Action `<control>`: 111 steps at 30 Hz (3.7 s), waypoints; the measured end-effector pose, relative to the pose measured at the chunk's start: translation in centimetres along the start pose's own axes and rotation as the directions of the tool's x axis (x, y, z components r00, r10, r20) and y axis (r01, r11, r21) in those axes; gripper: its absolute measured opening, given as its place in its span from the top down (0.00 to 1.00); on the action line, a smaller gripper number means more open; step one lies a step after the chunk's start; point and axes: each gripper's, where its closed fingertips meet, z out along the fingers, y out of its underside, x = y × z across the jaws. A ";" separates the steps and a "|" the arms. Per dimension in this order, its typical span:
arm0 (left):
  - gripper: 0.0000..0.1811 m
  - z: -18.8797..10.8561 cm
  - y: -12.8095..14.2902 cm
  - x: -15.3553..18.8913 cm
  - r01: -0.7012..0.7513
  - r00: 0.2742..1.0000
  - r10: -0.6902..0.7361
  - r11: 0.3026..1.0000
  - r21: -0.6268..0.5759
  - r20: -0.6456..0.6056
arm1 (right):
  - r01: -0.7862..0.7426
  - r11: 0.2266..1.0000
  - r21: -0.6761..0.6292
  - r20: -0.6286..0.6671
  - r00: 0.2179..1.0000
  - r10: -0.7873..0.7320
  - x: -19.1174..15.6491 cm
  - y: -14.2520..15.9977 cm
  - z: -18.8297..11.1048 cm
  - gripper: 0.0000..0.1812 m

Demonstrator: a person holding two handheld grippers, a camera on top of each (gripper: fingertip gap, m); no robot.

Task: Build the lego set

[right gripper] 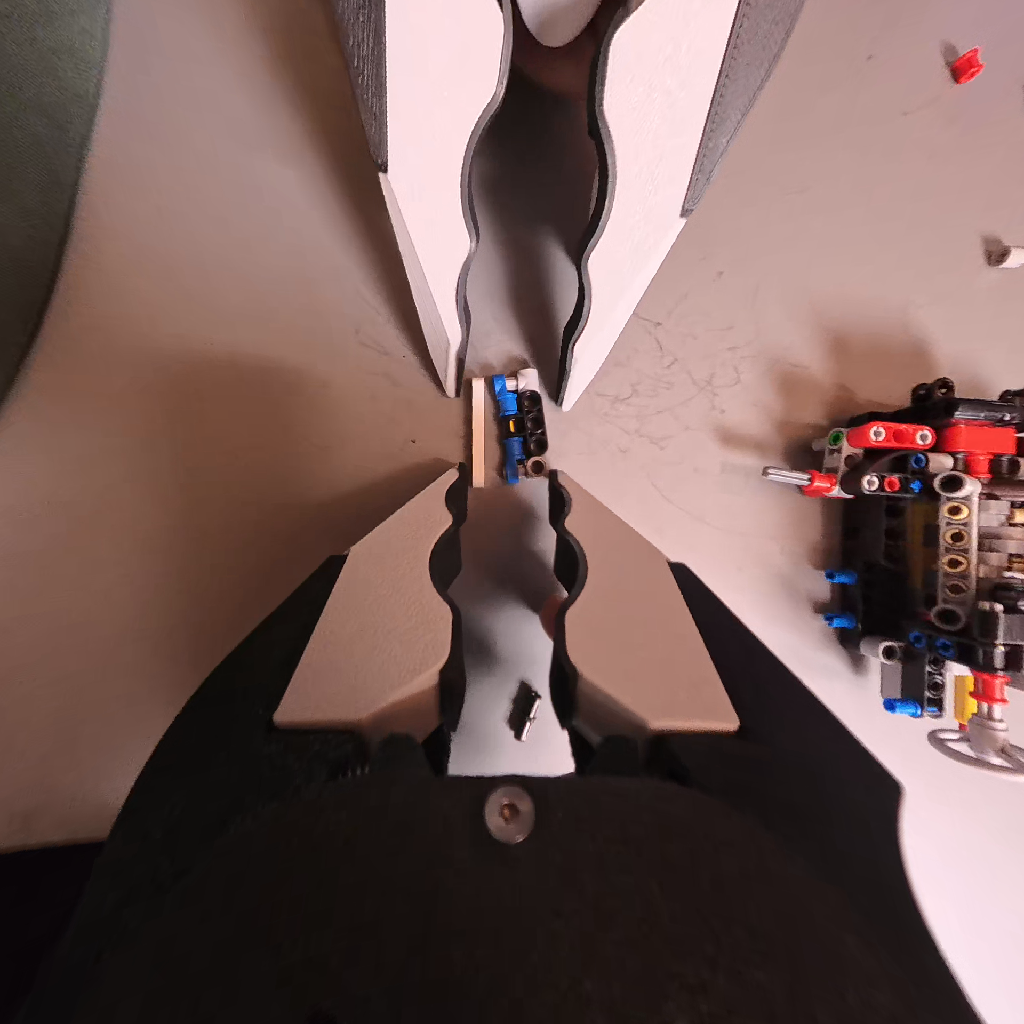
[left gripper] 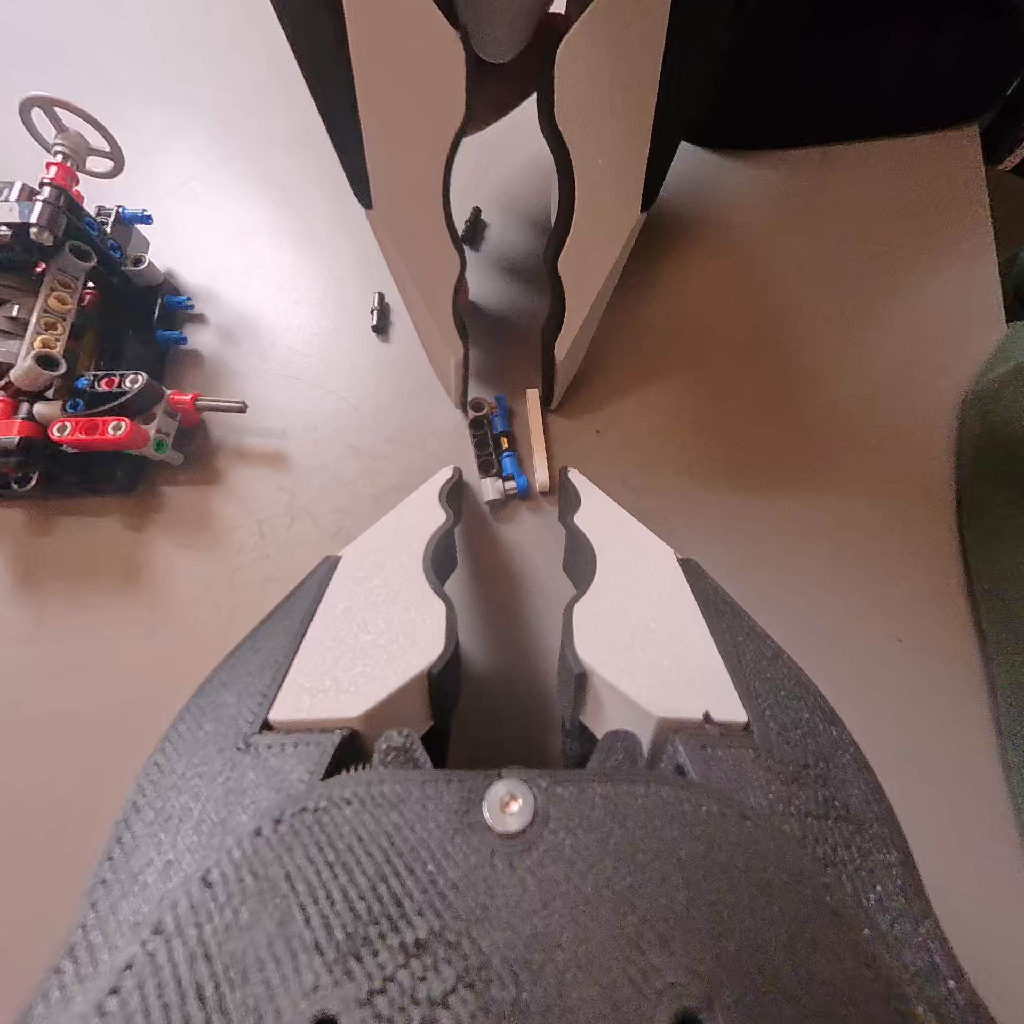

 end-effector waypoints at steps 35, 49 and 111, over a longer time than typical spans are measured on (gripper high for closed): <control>0.88 -1.3 1.1 0.1 -0.056 0.993 0.055 0.998 0.002 -0.102 | -0.026 1.000 -0.004 -0.024 0.999 0.026 -1.4 0.5 -0.3 1.00; 0.87 -1.1 1.0 0.2 -0.042 0.995 0.042 0.999 0.007 -0.091 | -0.044 0.999 -0.003 -0.090 0.995 0.044 -1.4 0.2 -0.2 1.00; 0.92 -0.1 0.3 0.9 -0.033 0.998 0.032 0.999 -0.014 -0.054 | -0.040 0.999 0.034 -0.038 0.998 0.041 -1.3 -0.2 0.0 0.93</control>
